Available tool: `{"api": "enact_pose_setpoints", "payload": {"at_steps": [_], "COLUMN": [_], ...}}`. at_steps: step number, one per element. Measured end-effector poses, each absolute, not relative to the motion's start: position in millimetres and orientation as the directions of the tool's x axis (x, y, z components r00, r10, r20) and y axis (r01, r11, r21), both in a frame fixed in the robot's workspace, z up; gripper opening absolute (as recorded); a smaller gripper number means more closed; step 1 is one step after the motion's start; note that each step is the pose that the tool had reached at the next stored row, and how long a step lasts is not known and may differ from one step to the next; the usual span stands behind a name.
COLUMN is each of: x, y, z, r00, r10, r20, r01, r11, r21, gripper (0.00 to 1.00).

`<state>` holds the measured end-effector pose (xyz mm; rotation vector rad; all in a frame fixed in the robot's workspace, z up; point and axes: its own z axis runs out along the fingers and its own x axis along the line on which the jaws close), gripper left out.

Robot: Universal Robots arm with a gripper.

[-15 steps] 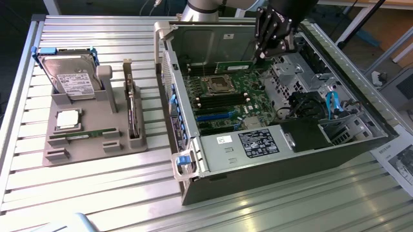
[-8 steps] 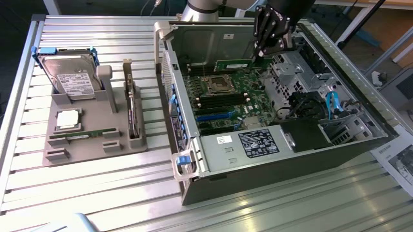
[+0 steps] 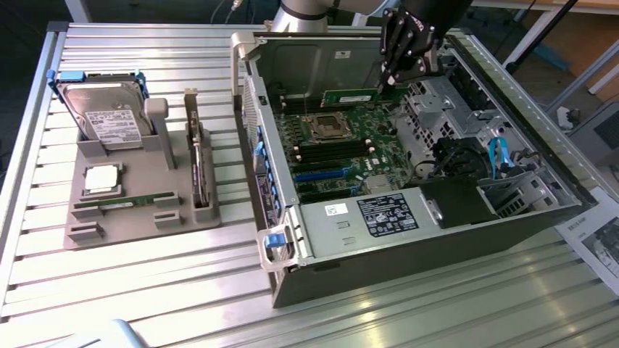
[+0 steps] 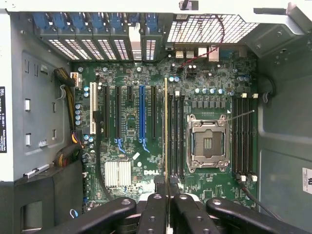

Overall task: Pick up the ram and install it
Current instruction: 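Insert the ram into the slot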

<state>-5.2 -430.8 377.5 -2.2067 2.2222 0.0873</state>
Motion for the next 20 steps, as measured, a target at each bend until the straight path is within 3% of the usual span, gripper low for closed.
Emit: {"api": "enact_pose_setpoints", "payload": {"at_steps": [20], "x": [-5.8], "y": [-426.4], "z": [372.8], "r00": [-0.008], "r10": [-0.999], "r20": [-0.05], "r01": [-0.999], "r11": [0.006], "r21": [0.033], "gripper": [0.12]}}
